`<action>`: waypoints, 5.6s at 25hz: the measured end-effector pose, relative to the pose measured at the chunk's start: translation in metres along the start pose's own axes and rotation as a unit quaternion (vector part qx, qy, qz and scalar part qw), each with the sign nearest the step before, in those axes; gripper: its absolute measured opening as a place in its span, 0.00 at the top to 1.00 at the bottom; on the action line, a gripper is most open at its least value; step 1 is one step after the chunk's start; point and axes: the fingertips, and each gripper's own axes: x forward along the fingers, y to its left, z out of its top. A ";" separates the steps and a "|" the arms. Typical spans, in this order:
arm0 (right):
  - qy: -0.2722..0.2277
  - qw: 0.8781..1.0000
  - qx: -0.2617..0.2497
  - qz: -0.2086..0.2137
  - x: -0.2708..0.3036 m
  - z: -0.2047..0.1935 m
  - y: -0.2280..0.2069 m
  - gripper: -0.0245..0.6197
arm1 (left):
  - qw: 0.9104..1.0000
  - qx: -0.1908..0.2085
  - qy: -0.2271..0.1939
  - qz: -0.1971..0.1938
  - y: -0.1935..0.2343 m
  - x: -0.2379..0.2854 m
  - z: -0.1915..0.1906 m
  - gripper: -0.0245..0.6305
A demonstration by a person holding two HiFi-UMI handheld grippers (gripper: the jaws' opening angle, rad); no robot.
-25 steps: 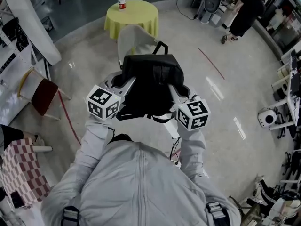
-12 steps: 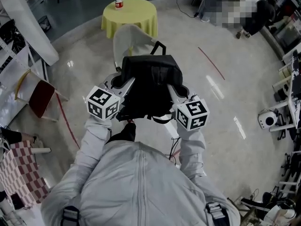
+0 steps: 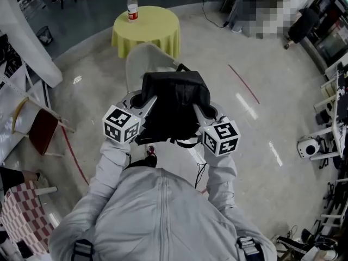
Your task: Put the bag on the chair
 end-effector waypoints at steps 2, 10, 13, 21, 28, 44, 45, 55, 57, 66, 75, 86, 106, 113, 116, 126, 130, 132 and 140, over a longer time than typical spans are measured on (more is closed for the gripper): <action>0.003 1.000 -0.005 0.004 0.023 0.007 -0.012 0.89 | 1.000 -0.005 0.001 -0.002 0.023 0.018 0.005 0.88; 0.005 1.000 -0.006 -0.001 0.099 0.029 -0.060 0.89 | 1.000 -0.004 0.005 -0.018 0.099 0.082 0.026 0.88; 0.010 1.000 -0.005 -0.002 0.125 0.029 -0.072 0.89 | 1.000 -0.008 0.009 -0.019 0.123 0.100 0.024 0.88; 0.037 0.999 0.010 0.009 0.193 0.017 -0.105 0.89 | 0.999 -0.037 0.032 -0.006 0.182 0.143 0.006 0.88; 0.103 0.992 0.059 0.032 0.251 -0.024 -0.145 0.89 | 0.994 -0.068 0.080 0.018 0.221 0.189 -0.035 0.88; 0.254 0.951 0.078 0.158 0.398 -0.143 -0.201 0.89 | 0.948 -0.214 0.198 0.129 0.325 0.269 -0.173 0.89; 0.260 0.949 0.080 0.162 0.406 -0.149 -0.202 0.89 | 0.945 -0.219 0.204 0.133 0.331 0.272 -0.179 0.88; 0.313 0.927 0.113 0.171 0.458 -0.209 -0.220 0.89 | 0.922 -0.256 0.253 0.147 0.373 0.303 -0.238 0.87; 0.322 0.924 0.115 0.169 0.464 -0.217 -0.225 0.89 | 0.920 -0.259 0.258 0.144 0.377 0.309 -0.246 0.87; 0.327 0.924 0.124 0.154 0.508 -0.232 -0.229 0.88 | 0.908 -0.284 0.265 0.158 0.413 0.316 -0.274 0.85; 0.330 0.928 0.112 0.130 0.531 -0.243 -0.236 0.83 | 0.890 -0.278 0.307 0.190 0.430 0.313 -0.292 0.78; 0.308 0.942 0.111 0.074 0.483 -0.221 -0.259 0.68 | 0.882 -0.249 0.330 0.225 0.419 0.249 -0.288 0.72; 0.157 0.983 0.060 -0.077 0.338 -0.066 -0.228 0.94 | 0.957 -0.109 0.178 0.199 0.374 0.130 -0.128 0.91; 0.093 0.993 0.035 -0.070 0.302 -0.004 -0.192 0.95 | 0.983 -0.037 0.109 0.140 0.336 0.107 -0.057 0.95; 0.070 0.995 0.027 -0.061 0.288 0.018 -0.177 0.95 | 0.988 -0.019 0.073 0.138 0.323 0.100 -0.025 0.95; 0.016 0.999 -0.034 -0.026 0.256 0.090 -0.126 0.95 | 0.989 0.030 -0.027 0.143 0.279 0.076 0.073 0.95; 0.007 0.997 -0.074 -0.014 0.251 0.109 -0.106 0.95 | 0.987 0.057 -0.033 0.145 0.264 0.070 0.086 0.95; -0.002 0.997 -0.078 -0.004 0.250 0.116 -0.097 0.95 | 0.987 0.066 -0.036 0.139 0.256 0.068 0.090 0.95; -0.001 0.996 -0.088 0.017 0.254 0.122 -0.086 0.95 | 0.986 0.090 -0.039 0.134 0.246 0.068 0.105 0.95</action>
